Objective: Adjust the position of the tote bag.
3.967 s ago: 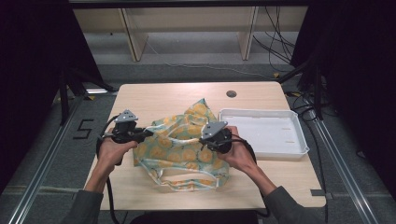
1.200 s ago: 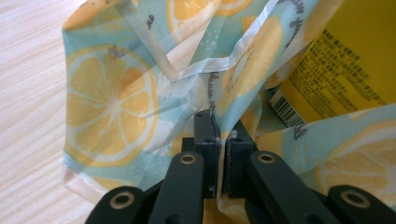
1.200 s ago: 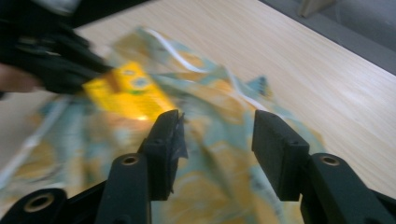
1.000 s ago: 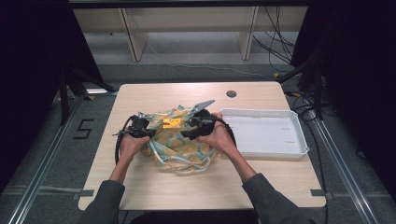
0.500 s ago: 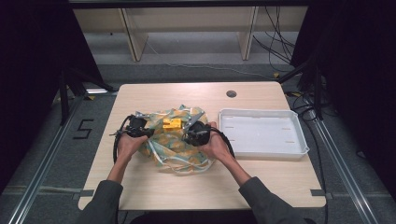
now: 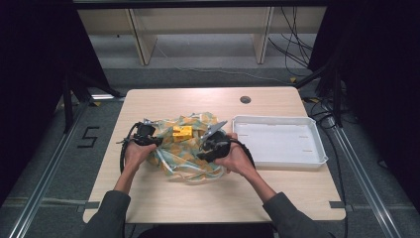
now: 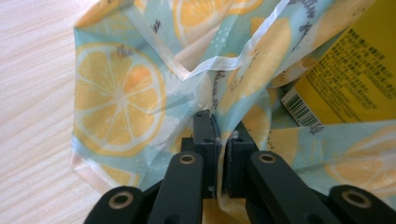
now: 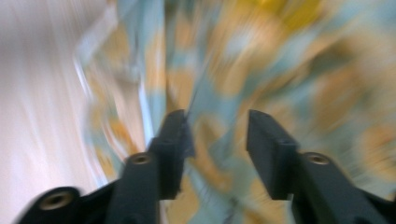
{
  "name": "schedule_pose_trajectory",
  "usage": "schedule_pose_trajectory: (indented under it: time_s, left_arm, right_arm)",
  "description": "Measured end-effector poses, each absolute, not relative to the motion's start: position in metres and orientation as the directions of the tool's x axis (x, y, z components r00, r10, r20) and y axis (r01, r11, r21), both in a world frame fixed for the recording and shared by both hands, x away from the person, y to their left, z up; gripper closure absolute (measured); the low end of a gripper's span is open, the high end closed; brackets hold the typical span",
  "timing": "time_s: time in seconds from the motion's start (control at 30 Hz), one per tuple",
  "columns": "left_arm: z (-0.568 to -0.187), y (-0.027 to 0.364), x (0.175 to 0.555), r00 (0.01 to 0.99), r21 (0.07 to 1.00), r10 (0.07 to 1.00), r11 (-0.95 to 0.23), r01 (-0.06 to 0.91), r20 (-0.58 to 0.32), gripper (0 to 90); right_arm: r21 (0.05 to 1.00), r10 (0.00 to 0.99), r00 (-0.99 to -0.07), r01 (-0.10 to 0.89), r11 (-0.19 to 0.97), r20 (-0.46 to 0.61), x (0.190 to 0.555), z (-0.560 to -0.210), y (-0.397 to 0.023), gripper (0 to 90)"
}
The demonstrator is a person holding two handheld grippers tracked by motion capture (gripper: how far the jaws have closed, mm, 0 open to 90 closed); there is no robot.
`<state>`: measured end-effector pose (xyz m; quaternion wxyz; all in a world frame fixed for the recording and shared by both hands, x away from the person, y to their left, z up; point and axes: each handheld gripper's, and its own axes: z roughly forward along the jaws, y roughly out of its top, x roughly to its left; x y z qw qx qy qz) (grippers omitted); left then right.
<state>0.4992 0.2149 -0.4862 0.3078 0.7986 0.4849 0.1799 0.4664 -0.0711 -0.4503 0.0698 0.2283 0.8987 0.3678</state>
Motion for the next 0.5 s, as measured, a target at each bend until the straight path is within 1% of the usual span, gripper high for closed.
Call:
schedule_pose_trajectory:
  time_s: [0.07, 0.1, 0.13, 0.17, 0.2, 0.23, 0.27, 0.3, 0.33, 0.37, 0.4, 0.43, 0.47, 0.5]
  left_arm:
    - [-0.486, 0.215, 0.499, 0.464, 0.669, 0.886, -0.337, 0.663, -0.013, 85.4]
    - [-0.486, 0.215, 0.498, 0.457, 0.682, 0.890, -0.326, 0.655, -0.013, 85.3]
    - [-0.486, 0.215, 0.498, 0.457, 0.682, 0.890, -0.326, 0.655, -0.013, 85.1]
    - [-0.484, 0.216, 0.498, 0.458, 0.672, 0.889, -0.335, 0.661, -0.007, 85.1]
    - [-0.485, 0.216, 0.499, 0.458, 0.681, 0.889, -0.333, 0.652, -0.004, 84.9]
    - [-0.485, 0.215, 0.499, 0.461, 0.679, 0.887, -0.331, 0.655, -0.012, 84.9]
    - [-0.485, 0.215, 0.499, 0.461, 0.679, 0.887, -0.331, 0.655, -0.012, 84.9]
    - [-0.485, 0.214, 0.500, 0.459, 0.682, 0.888, -0.330, 0.652, -0.009, 84.8]
    - [-0.485, 0.214, 0.500, 0.460, 0.682, 0.888, -0.330, 0.653, -0.010, 84.8]
    - [-0.485, 0.214, 0.501, 0.461, 0.679, 0.887, -0.334, 0.653, -0.007, 84.8]
    - [-0.486, 0.214, 0.502, 0.461, 0.677, 0.887, -0.336, 0.655, -0.006, 84.8]
    - [-0.486, 0.214, 0.502, 0.461, 0.677, 0.887, -0.336, 0.655, -0.006, 84.7]
    - [-0.485, 0.215, 0.502, 0.461, 0.669, 0.887, -0.338, 0.662, -0.008, 84.6]
    - [-0.485, 0.215, 0.502, 0.461, 0.669, 0.887, -0.338, 0.662, -0.008, 84.6]
  right_arm:
    - [0.755, 0.501, -0.865, 0.346, 0.557, 0.027, 0.473, -0.428, -0.083, 53.5]
    - [0.766, 0.530, -0.848, 0.358, 0.534, 0.027, 0.477, -0.421, -0.089, 52.8]
    - [0.779, 0.559, -0.829, 0.369, 0.507, 0.028, 0.480, -0.418, -0.092, 53.0]
    - [0.779, 0.559, -0.829, 0.369, 0.507, 0.028, 0.480, -0.418, -0.092, 53.0]
    - [0.788, 0.596, -0.803, 0.374, 0.490, 0.010, 0.487, -0.417, -0.096, 53.0]
    - [0.786, 0.653, -0.756, 0.384, 0.485, -0.033, 0.498, -0.421, -0.101, 55.4]
    - [0.786, 0.653, -0.756, 0.384, 0.485, -0.033, 0.498, -0.421, -0.101, 55.4]
    - [0.758, 0.669, -0.743, 0.427, 0.493, -0.016, 0.507, -0.430, -0.102, 68.0]
    - [0.758, 0.669, -0.743, 0.427, 0.493, -0.016, 0.507, -0.430, -0.102, 68.0]
    - [0.741, 0.655, -0.755, 0.422, 0.522, -0.031, 0.511, -0.433, -0.102, 78.0]
    - [0.725, 0.675, -0.736, 0.443, 0.527, -0.041, 0.520, -0.444, -0.097, 90.0]
    - [0.725, 0.675, -0.736, 0.443, 0.527, -0.041, 0.520, -0.444, -0.097, 90.0]
    - [0.703, 0.702, -0.711, 0.480, 0.526, -0.040, 0.530, -0.450, -0.094, 90.0]
    - [0.703, 0.702, -0.711, 0.480, 0.526, -0.040, 0.530, -0.450, -0.094, 90.0]
